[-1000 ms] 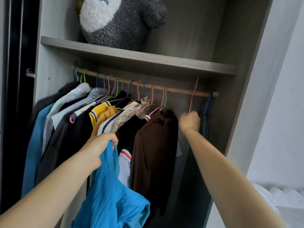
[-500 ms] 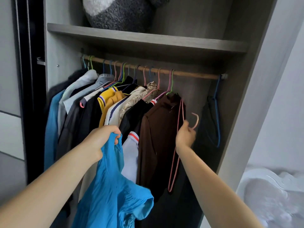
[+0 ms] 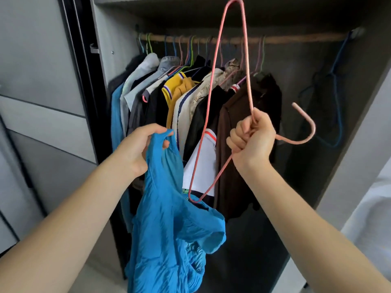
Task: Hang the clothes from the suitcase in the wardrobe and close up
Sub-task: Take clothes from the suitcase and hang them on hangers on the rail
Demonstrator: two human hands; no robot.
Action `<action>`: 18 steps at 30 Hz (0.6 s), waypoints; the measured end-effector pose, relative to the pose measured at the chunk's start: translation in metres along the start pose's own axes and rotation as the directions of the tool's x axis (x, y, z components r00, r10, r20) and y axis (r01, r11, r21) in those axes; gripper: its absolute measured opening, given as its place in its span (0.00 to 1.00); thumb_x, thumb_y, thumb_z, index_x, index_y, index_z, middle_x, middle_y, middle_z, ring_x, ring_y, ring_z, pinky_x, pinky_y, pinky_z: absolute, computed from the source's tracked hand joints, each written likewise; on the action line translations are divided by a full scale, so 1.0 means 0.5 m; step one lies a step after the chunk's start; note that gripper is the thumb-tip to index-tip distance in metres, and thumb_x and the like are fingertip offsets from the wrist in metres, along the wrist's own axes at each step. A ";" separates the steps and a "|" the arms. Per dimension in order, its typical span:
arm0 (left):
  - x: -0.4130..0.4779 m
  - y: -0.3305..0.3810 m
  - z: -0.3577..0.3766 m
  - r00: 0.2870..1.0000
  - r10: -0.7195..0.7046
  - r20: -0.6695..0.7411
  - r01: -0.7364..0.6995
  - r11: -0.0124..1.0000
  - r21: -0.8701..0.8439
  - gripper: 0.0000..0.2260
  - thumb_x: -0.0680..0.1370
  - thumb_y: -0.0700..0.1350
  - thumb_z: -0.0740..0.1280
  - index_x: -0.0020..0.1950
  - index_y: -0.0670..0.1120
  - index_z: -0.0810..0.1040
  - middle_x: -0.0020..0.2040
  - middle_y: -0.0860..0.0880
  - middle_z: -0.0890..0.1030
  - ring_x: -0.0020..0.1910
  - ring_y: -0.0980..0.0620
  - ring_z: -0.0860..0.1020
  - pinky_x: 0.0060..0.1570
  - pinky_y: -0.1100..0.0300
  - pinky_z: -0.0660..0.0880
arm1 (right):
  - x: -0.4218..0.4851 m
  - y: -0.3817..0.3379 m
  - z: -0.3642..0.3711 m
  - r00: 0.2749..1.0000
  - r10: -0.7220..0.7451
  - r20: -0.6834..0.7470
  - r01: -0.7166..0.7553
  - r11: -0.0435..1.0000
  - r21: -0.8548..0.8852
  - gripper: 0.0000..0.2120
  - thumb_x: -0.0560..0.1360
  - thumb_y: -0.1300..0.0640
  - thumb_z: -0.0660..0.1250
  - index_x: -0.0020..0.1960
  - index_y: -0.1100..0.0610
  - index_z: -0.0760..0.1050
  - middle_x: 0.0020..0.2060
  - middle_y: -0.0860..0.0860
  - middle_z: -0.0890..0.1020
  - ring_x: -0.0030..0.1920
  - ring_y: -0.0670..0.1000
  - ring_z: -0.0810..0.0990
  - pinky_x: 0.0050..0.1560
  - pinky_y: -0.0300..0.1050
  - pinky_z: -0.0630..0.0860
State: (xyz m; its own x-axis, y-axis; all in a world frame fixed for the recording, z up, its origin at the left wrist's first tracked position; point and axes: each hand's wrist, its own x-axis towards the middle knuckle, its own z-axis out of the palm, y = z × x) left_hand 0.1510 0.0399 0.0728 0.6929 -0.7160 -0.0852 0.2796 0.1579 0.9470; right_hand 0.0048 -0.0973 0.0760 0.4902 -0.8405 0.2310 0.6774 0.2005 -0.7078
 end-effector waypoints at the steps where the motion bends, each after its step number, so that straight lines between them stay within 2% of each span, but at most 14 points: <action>1: -0.002 0.002 -0.007 1.000 0.017 -0.023 -0.017 0.999 -0.030 0.08 0.77 0.43 0.65 0.47 0.41 0.81 0.29 0.49 0.76 0.25 0.58 0.74 0.23 0.71 0.69 | -0.008 0.029 -0.012 0.999 0.049 -0.007 -0.049 0.999 -0.022 0.23 0.79 0.53 0.56 0.27 0.56 0.59 0.22 0.49 0.57 0.22 0.47 0.53 0.23 0.40 0.49; 4: -0.003 0.008 -0.048 0.990 0.072 -0.118 -0.084 0.991 -0.102 0.06 0.77 0.43 0.65 0.46 0.42 0.80 0.37 0.49 0.79 0.27 0.58 0.76 0.26 0.70 0.72 | -0.027 0.116 -0.050 0.963 0.271 0.000 -0.264 0.939 -0.219 0.23 0.79 0.55 0.57 0.26 0.55 0.58 0.23 0.50 0.56 0.23 0.47 0.51 0.24 0.40 0.47; 7: 0.003 0.004 -0.109 0.966 0.066 -0.249 -0.107 0.983 -0.153 0.05 0.76 0.44 0.66 0.46 0.43 0.79 0.39 0.51 0.80 0.29 0.59 0.77 0.29 0.68 0.75 | -0.035 0.156 -0.069 0.874 0.481 0.060 -0.394 0.777 -0.490 0.24 0.78 0.55 0.57 0.23 0.54 0.60 0.24 0.50 0.55 0.23 0.47 0.50 0.25 0.38 0.46; 9: 0.004 -0.003 -0.155 0.945 0.050 -0.322 -0.110 0.979 -0.171 0.05 0.77 0.45 0.66 0.45 0.44 0.79 0.34 0.51 0.79 0.27 0.58 0.77 0.28 0.68 0.75 | -0.033 0.157 -0.066 0.819 0.563 0.107 -0.368 0.660 -0.654 0.25 0.78 0.54 0.57 0.23 0.55 0.60 0.24 0.51 0.56 0.23 0.48 0.51 0.26 0.38 0.46; 11: 0.003 -0.017 -0.186 0.935 0.043 -0.353 -0.106 0.981 -0.161 0.06 0.78 0.46 0.65 0.48 0.44 0.78 0.32 0.50 0.79 0.25 0.57 0.77 0.26 0.67 0.75 | -0.028 0.145 -0.067 0.783 0.602 0.156 -0.272 0.558 -0.784 0.24 0.79 0.54 0.57 0.25 0.56 0.61 0.23 0.51 0.57 0.23 0.48 0.51 0.27 0.39 0.46; 13: -0.004 -0.031 -0.217 0.934 0.064 -0.353 -0.115 0.985 -0.126 0.06 0.78 0.46 0.65 0.51 0.45 0.78 0.37 0.49 0.79 0.32 0.54 0.80 0.29 0.65 0.76 | -0.020 0.134 -0.061 0.736 0.650 0.190 -0.163 0.442 -0.882 0.24 0.80 0.52 0.58 0.26 0.56 0.60 0.23 0.51 0.57 0.25 0.48 0.51 0.29 0.42 0.46; 15: -0.016 -0.043 -0.237 0.937 0.125 -0.326 -0.138 0.990 -0.014 0.06 0.77 0.46 0.66 0.52 0.45 0.77 0.41 0.50 0.80 0.43 0.51 0.79 0.38 0.61 0.75 | -0.010 0.124 -0.052 0.685 0.701 0.200 -0.064 0.332 -0.941 0.24 0.79 0.50 0.59 0.26 0.55 0.60 0.24 0.51 0.57 0.26 0.49 0.50 0.30 0.43 0.47; 16: -0.026 -0.047 -0.242 0.943 0.153 -0.294 -0.146 0.988 0.047 0.04 0.77 0.45 0.67 0.49 0.46 0.76 0.41 0.51 0.81 0.44 0.52 0.79 0.40 0.61 0.73 | -0.002 0.118 -0.045 0.670 0.713 0.206 -0.031 0.304 -0.952 0.24 0.79 0.50 0.60 0.27 0.55 0.59 0.24 0.51 0.57 0.26 0.49 0.50 0.30 0.43 0.47; 18: -0.046 -0.046 -0.246 0.954 0.204 -0.220 -0.175 0.974 0.145 0.04 0.74 0.43 0.69 0.41 0.47 0.75 0.36 0.54 0.82 0.39 0.56 0.79 0.40 0.62 0.69 | 0.014 0.104 -0.023 0.655 0.722 0.222 0.006 0.289 -0.957 0.24 0.79 0.51 0.60 0.27 0.55 0.59 0.24 0.51 0.56 0.26 0.48 0.49 0.29 0.43 0.46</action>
State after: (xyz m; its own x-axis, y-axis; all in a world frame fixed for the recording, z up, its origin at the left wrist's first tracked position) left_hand 0.2105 0.1364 0.0150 0.8644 -0.5009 0.0442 0.0544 0.1805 0.9821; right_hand 0.0371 -0.0985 0.0334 0.9321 -0.2938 -0.2118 -0.3266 -0.4293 -0.8420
